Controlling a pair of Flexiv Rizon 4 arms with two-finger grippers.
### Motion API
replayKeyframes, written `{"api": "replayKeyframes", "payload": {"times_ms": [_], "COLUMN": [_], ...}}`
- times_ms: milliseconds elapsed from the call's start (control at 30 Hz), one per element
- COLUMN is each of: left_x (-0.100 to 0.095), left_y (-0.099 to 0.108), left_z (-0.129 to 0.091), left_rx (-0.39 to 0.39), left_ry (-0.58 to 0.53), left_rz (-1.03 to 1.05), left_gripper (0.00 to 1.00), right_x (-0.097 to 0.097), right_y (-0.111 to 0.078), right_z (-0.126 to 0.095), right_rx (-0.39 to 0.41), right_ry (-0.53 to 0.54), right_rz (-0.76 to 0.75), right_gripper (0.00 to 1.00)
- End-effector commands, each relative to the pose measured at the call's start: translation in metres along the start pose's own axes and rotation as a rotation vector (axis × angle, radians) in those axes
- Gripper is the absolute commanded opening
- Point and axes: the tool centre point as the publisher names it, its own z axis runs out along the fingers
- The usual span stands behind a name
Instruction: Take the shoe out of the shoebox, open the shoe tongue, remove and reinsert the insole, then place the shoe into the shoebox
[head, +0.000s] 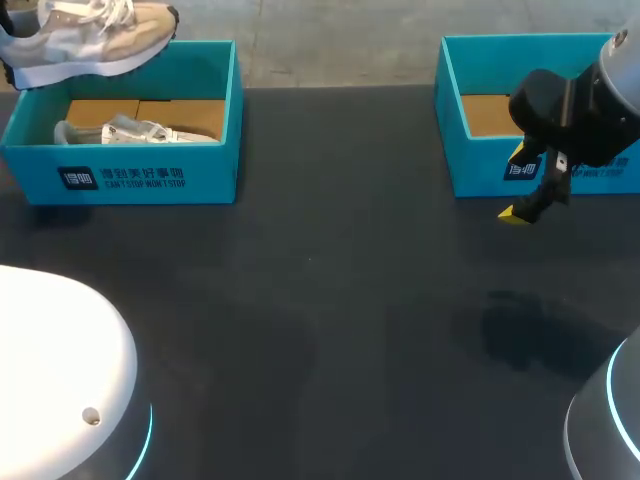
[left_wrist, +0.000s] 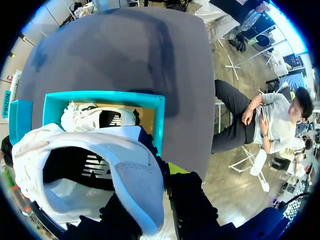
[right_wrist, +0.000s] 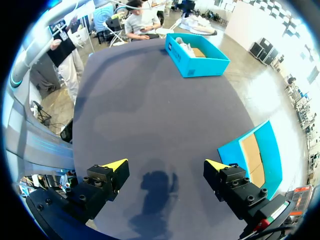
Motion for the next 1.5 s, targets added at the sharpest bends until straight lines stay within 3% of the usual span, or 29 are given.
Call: {"api": "replayKeyframes", "payload": {"times_ms": [33,267,667,1233,1500], "left_x": [0.001,0.005,0.001,0.001,-0.005], "left_y": [0.001,0.006,0.028,0.028,0.044], "left_z": [-0.002,-0.001,0.014,0.014,0.034], "left_rx": [0.002,-0.027,-0.005,-0.005,-0.032], "left_ry": [-0.001,0.003,0.061,0.061,0.068], "left_rz": [0.002,0.041,0.133,0.133,0.19], "left_gripper": [0.0,0.0,0.0,0.0,0.0], "right_x": [-0.001,-0.001,-0.001,-0.001,-0.001], "right_y": [0.001,0.001,0.001,0.001,0.001], "right_z": [0.002,0.002,0.002,0.002,0.002], "right_rx": [0.003,0.003,0.003,0.003,0.003], "right_ry": [0.001,0.001,0.001,0.001,0.001], "right_rz": [0.001,0.001,0.001,0.001,0.001], "right_gripper": [1.0,1.0,1.0,1.0,1.0]}}
